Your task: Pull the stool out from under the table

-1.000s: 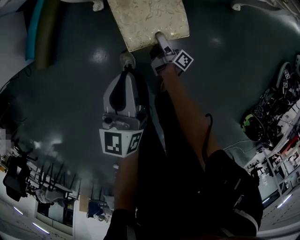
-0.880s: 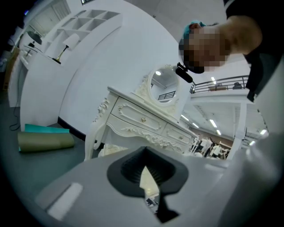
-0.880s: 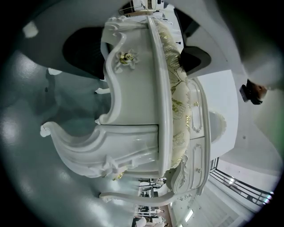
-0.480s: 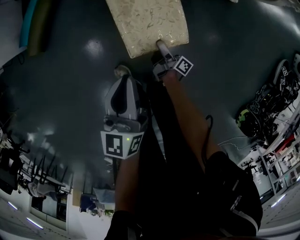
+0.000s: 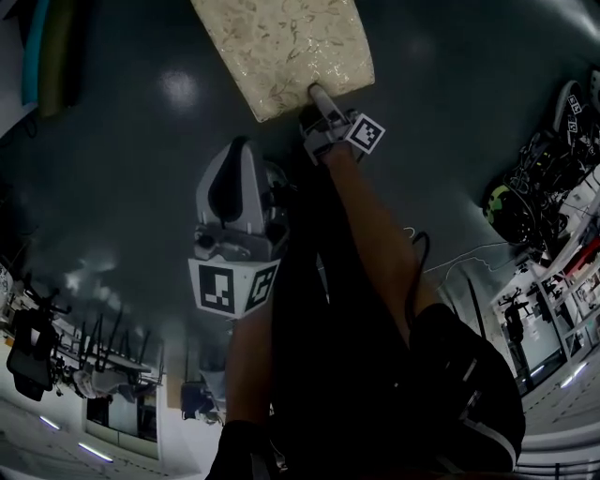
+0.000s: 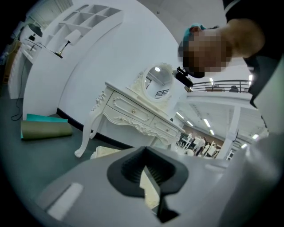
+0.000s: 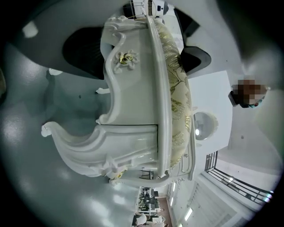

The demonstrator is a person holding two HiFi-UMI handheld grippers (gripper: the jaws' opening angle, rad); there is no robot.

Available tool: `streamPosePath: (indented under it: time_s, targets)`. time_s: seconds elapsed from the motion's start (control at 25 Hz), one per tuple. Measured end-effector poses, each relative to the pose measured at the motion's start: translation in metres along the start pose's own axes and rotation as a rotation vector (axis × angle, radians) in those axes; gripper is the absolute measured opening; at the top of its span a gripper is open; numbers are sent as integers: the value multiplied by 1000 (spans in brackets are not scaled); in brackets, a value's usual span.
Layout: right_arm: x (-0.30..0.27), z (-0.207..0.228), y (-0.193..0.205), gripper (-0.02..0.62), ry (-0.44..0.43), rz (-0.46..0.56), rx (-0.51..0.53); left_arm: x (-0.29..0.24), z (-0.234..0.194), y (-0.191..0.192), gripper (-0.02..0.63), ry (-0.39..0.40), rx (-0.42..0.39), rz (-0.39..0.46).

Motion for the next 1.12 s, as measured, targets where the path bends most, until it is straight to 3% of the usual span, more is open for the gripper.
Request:
streamPosePath:
  time_s: [0.48, 1.12]
  targets:
    - [37, 7, 29, 517, -1, 106, -15, 49, -12, 11, 6, 58, -17, -5]
    - [41, 7, 35, 529, -15, 115, -7, 66, -20, 23, 6, 59, -12, -27]
Point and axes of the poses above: the fingertips, and each gripper's own axes: x backward along the fingers, z to its right, y out of its underside, the point moved 2 cm from there along x, backward along the fingers, and after that the axes turned 1 degree about x, right-handed, at the moved point
